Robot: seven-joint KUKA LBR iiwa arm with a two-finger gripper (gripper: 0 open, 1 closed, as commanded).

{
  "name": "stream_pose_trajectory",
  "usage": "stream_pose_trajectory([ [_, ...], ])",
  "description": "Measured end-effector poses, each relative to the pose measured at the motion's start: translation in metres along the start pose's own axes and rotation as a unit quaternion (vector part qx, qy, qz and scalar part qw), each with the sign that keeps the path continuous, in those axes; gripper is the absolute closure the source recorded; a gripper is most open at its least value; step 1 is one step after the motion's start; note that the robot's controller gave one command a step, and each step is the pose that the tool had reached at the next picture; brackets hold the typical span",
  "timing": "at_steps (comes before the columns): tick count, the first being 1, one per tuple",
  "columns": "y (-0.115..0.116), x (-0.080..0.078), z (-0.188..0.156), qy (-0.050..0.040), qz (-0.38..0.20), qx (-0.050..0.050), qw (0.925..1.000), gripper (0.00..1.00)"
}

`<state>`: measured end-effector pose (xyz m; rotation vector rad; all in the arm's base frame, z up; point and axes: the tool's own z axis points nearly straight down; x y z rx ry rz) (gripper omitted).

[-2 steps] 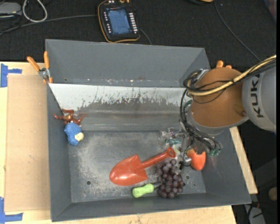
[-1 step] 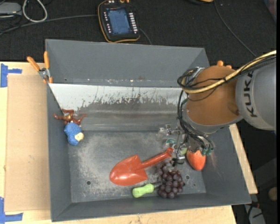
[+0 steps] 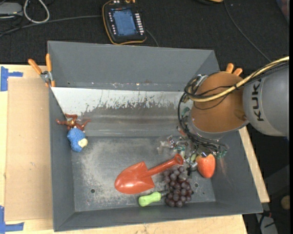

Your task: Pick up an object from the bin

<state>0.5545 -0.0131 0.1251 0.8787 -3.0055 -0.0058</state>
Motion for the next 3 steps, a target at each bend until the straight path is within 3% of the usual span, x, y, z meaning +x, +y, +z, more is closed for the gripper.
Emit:
stream_pose_trajectory([
  [1, -0.0074, -0.0207, 0.0534, -0.0016, 0.157, 0.0, 0.9876, 0.0],
  [2, -0.0079, -0.0168, 0.052, -0.0053, -0.007, 0.001, 1.0, 1.0],
  [3, -0.0079, -0.0168, 0.0518, -0.0054, -0.007, 0.001, 1.0, 1.0],
])
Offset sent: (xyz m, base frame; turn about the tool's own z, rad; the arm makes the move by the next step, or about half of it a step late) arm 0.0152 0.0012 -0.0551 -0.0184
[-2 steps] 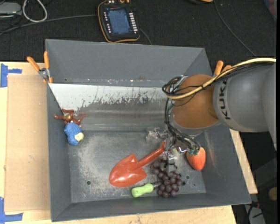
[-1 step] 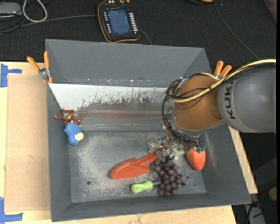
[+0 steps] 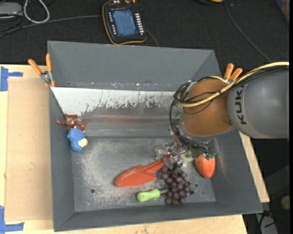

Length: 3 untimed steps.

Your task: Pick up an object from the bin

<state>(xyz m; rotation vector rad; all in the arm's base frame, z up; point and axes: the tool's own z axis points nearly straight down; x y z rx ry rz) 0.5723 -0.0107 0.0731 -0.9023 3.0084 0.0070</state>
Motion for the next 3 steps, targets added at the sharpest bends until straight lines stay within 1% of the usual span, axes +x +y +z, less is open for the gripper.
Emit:
stream_pose_trajectory([
  [1, 0.001, 0.001, -0.013, 0.0014, 0.001, -0.001, 1.0, 1.0],
  [3, 0.002, 0.0, -0.041, 0.0009, 0.002, -0.001, 1.0, 1.0],
])
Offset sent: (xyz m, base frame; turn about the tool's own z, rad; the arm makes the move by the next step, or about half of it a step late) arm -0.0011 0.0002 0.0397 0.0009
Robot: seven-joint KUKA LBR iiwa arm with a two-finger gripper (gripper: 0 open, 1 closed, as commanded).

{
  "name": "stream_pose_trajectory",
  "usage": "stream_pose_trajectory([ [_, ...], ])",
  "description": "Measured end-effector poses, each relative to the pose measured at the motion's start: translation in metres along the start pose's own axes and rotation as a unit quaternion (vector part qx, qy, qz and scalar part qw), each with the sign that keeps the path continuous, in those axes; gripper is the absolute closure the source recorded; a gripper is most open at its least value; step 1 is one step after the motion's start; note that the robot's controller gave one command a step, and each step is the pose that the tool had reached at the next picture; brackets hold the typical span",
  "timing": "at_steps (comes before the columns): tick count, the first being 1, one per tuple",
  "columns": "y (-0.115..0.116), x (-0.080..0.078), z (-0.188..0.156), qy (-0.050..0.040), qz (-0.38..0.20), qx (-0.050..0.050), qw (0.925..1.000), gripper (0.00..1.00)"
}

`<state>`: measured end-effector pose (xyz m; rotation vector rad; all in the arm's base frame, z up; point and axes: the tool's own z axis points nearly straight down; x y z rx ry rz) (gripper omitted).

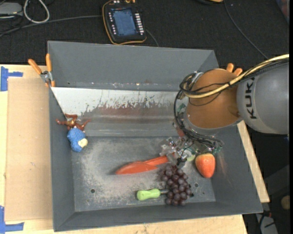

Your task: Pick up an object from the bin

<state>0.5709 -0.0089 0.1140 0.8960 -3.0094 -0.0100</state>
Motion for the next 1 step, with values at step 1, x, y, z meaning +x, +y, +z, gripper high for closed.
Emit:
stream_pose_trajectory([
  [1, 0.0011, 0.0003, -0.0335, 0.001, 0.001, -0.001, 1.0, 1.0],
])
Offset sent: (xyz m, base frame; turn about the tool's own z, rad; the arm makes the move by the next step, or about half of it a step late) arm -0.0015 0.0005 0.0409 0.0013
